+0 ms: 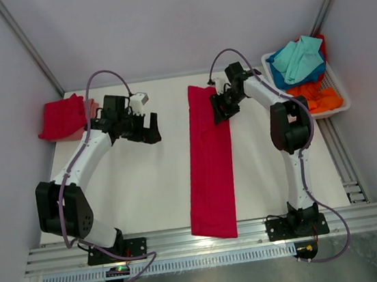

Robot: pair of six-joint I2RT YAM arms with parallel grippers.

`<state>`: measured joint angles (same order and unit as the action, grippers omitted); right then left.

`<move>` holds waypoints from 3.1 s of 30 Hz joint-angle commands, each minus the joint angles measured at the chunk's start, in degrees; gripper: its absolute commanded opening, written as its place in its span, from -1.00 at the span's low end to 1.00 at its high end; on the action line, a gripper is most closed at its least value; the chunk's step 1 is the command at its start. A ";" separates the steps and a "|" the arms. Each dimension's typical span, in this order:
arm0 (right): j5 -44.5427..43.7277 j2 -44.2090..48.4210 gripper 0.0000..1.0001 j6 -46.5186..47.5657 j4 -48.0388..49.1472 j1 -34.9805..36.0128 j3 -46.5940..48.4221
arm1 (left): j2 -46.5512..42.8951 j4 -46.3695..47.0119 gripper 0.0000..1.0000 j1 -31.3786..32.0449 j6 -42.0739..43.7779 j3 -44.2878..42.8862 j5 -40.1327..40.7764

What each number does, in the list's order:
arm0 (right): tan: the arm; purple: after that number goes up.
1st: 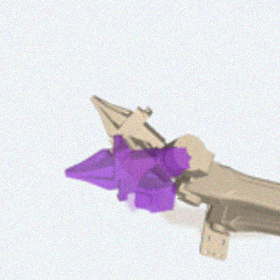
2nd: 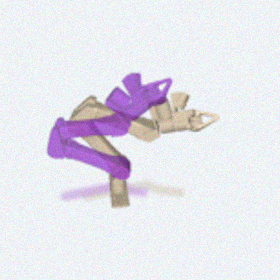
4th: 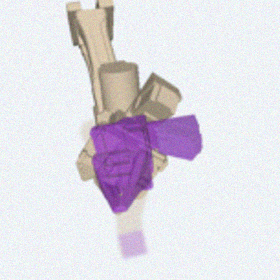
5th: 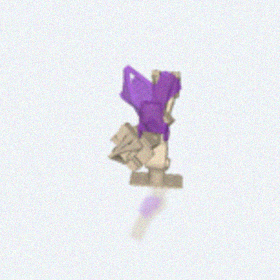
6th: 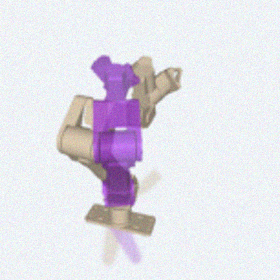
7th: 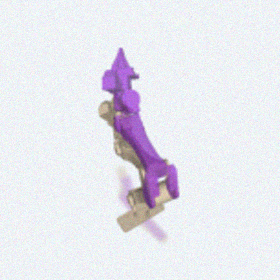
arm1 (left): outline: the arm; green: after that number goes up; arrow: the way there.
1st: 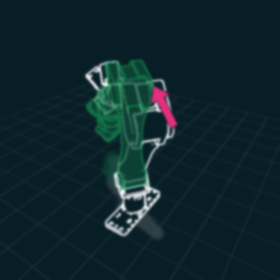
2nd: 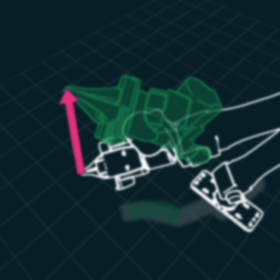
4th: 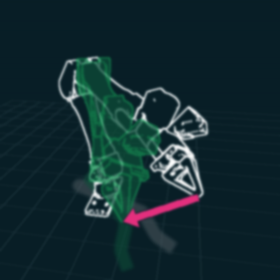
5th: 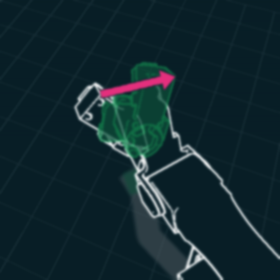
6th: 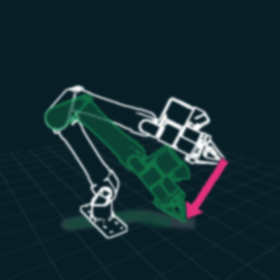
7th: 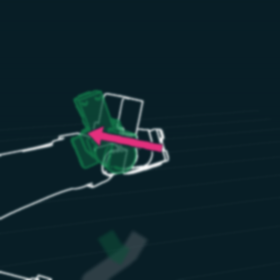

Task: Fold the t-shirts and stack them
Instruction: Rotate the tshirt 90 degrees

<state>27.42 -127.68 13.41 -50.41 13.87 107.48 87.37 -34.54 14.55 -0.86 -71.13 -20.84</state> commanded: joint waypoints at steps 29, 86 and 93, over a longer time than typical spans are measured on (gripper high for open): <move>17.32 -1.61 -0.94 -4.19 -5.22 0.46 9.86 | -0.63 0.00 0.98 -0.31 0.69 -1.81 -1.57; -23.62 -4.95 0.62 -0.75 16.22 3.01 8.09 | 22.57 -9.75 0.98 29.39 14.40 -19.04 -3.86; -30.06 -6.71 0.66 -2.77 16.75 3.09 10.03 | 26.08 -9.66 0.98 37.13 17.12 -19.31 1.33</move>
<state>1.39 -133.75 12.21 -35.38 16.75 114.61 111.50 -44.45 48.66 14.04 -88.75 -21.43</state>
